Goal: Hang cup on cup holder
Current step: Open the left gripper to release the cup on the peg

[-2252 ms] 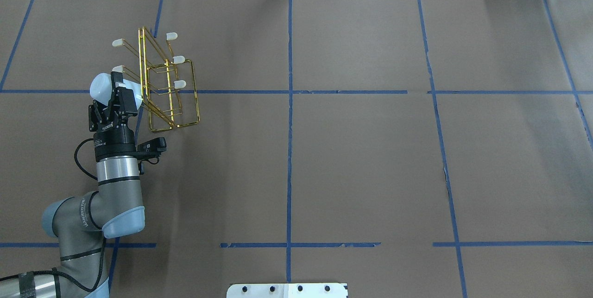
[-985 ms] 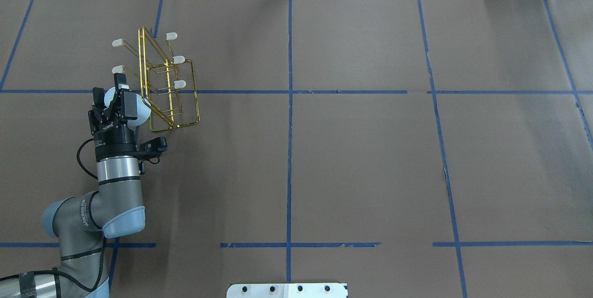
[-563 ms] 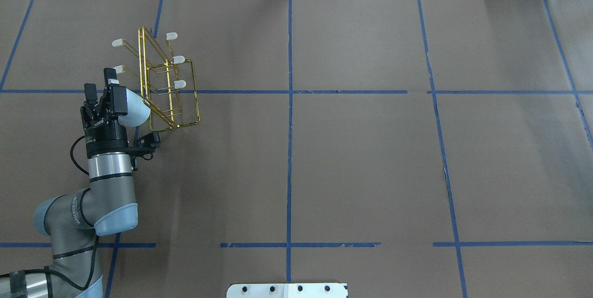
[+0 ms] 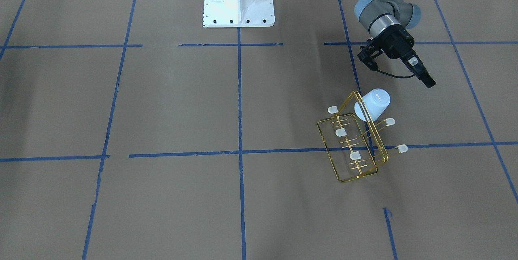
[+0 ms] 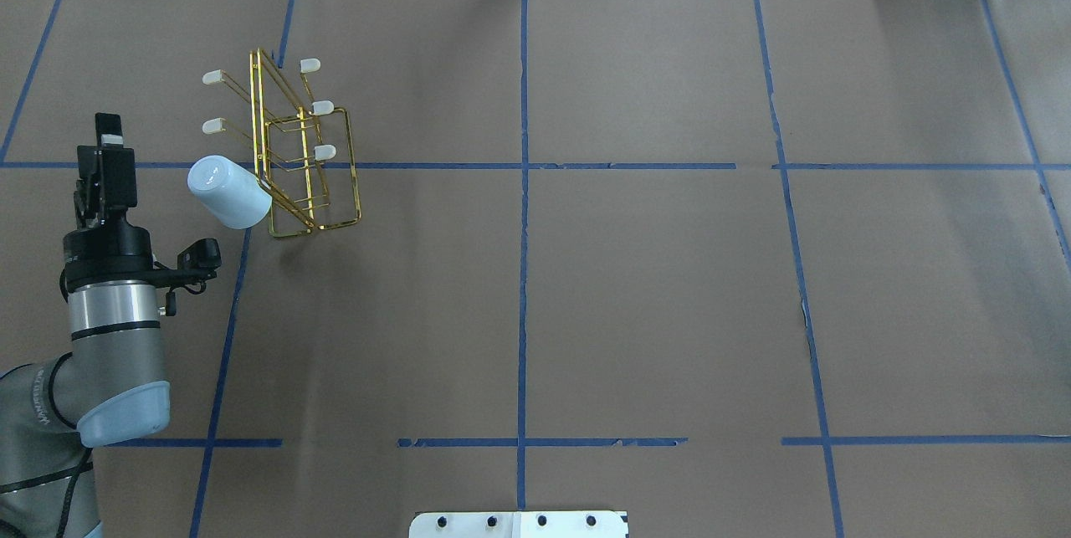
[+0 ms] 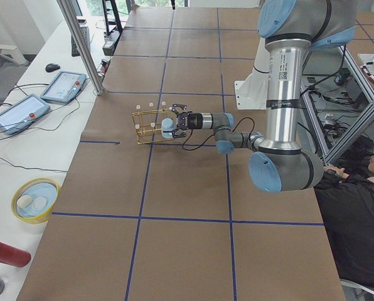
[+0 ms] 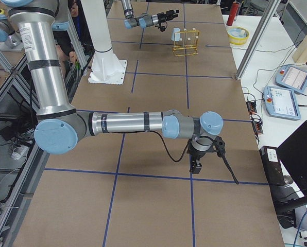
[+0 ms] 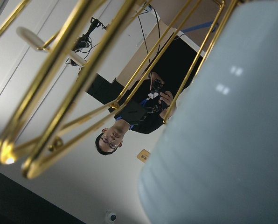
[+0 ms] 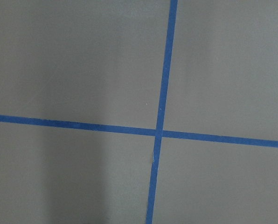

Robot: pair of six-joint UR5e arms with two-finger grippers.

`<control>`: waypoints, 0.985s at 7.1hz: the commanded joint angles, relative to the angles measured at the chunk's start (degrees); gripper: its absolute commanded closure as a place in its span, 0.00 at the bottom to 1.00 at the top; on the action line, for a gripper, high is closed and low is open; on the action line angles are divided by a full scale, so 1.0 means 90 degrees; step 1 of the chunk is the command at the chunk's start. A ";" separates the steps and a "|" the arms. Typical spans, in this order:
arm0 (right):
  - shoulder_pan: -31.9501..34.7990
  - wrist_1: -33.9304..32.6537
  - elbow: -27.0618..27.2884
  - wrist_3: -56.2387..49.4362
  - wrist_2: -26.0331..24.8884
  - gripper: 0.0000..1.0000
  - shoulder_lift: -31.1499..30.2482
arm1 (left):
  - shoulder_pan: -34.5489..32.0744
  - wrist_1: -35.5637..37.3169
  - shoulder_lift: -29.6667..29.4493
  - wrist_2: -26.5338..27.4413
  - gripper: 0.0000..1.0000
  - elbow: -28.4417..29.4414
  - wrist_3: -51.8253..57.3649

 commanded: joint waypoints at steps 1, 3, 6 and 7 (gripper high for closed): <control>0.0000 0.0000 0.0000 0.0000 0.0000 0.00 0.0000 | 0.0001 -0.0308 0.0258 -0.0040 0.00 -0.0154 -0.1546; 0.0000 0.0000 0.0000 0.0000 0.0000 0.00 0.0000 | 0.0001 -0.0738 0.0550 -0.0205 0.00 -0.0426 -0.3750; 0.0000 0.0000 0.0000 0.0000 0.0000 0.00 0.0000 | 0.0000 -0.2540 0.0561 -0.1690 0.00 -0.0477 -0.7217; 0.0000 0.0000 0.0000 0.0000 0.0000 0.00 0.0000 | 0.0010 -0.3146 0.0571 -0.1700 0.00 -0.0477 -0.8726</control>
